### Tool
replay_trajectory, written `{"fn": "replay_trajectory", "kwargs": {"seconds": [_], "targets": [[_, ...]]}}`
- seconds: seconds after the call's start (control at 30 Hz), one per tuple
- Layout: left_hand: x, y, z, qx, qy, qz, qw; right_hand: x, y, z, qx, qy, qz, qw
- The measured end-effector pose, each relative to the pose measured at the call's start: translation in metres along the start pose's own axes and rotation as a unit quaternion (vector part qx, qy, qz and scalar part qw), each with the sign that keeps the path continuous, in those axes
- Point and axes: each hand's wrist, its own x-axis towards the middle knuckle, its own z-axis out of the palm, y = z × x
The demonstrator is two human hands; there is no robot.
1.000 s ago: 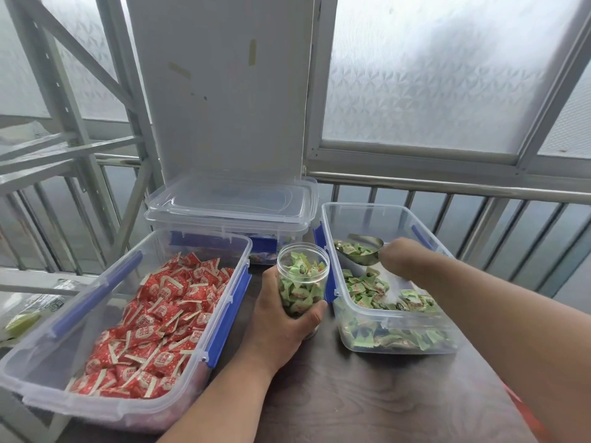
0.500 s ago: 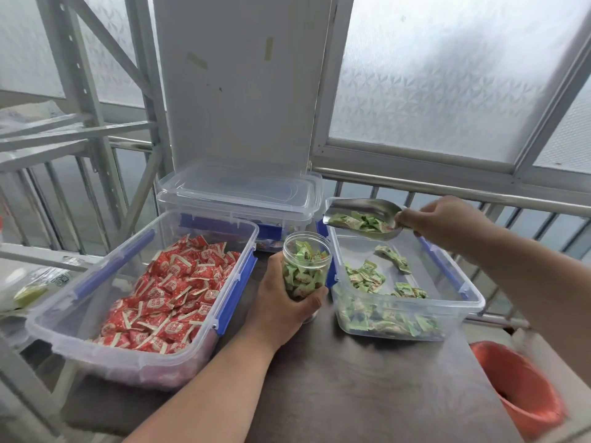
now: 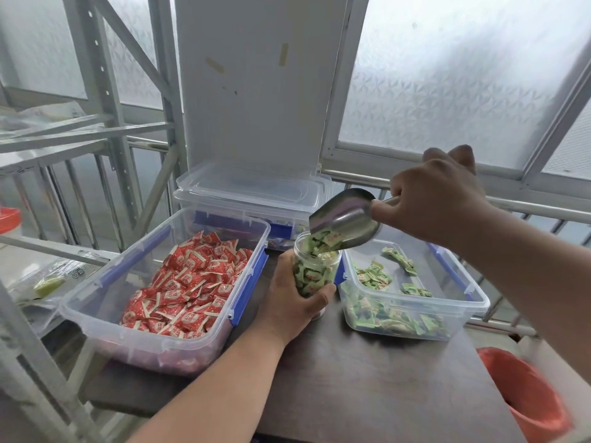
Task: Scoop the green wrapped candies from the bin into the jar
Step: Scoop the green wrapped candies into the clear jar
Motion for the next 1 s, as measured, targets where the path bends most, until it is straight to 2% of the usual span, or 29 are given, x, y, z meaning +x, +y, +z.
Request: {"fn": "replay_trajectory", "kwargs": {"seconds": [0.1, 0.17, 0.3, 0.4, 0.57, 0.8, 0.9, 1.0], "targets": [[0.0, 0.001, 0.0, -0.022, 0.018, 0.016, 0.999, 0.0, -0.002, -0.01, -0.015, -0.003, 0.009, 1.0], [0.0, 0.007, -0.002, 0.029, 0.058, 0.047, 0.997, -0.002, -0.001, -0.014, -0.022, -0.026, 0.013, 0.999], [0.002, 0.019, 0.001, 0.135, 0.119, 0.22, 0.959, -0.006, 0.002, -0.015, -0.022, -0.031, 0.02, 0.999], [0.005, 0.021, 0.005, 0.212, 0.111, 0.278, 0.93, -0.008, 0.005, -0.015, -0.036, -0.008, 0.021, 0.999], [0.013, 0.031, -0.005, 0.331, 0.108, 0.284, 0.894, -0.011, 0.009, -0.012, -0.027, -0.006, 0.041, 0.999], [0.017, 0.045, -0.013, 0.358, 0.091, 0.255, 0.894, -0.02, 0.011, 0.0, 0.006, -0.032, 0.085, 0.996], [0.015, 0.046, -0.011, 0.349, 0.083, 0.233, 0.904, -0.024, 0.015, 0.012, 0.053, -0.077, 0.141, 0.986], [0.006, 0.035, -0.007, 0.315, 0.062, 0.235, 0.918, -0.028, 0.023, 0.03, 0.131, -0.188, 0.191, 0.955]]}}
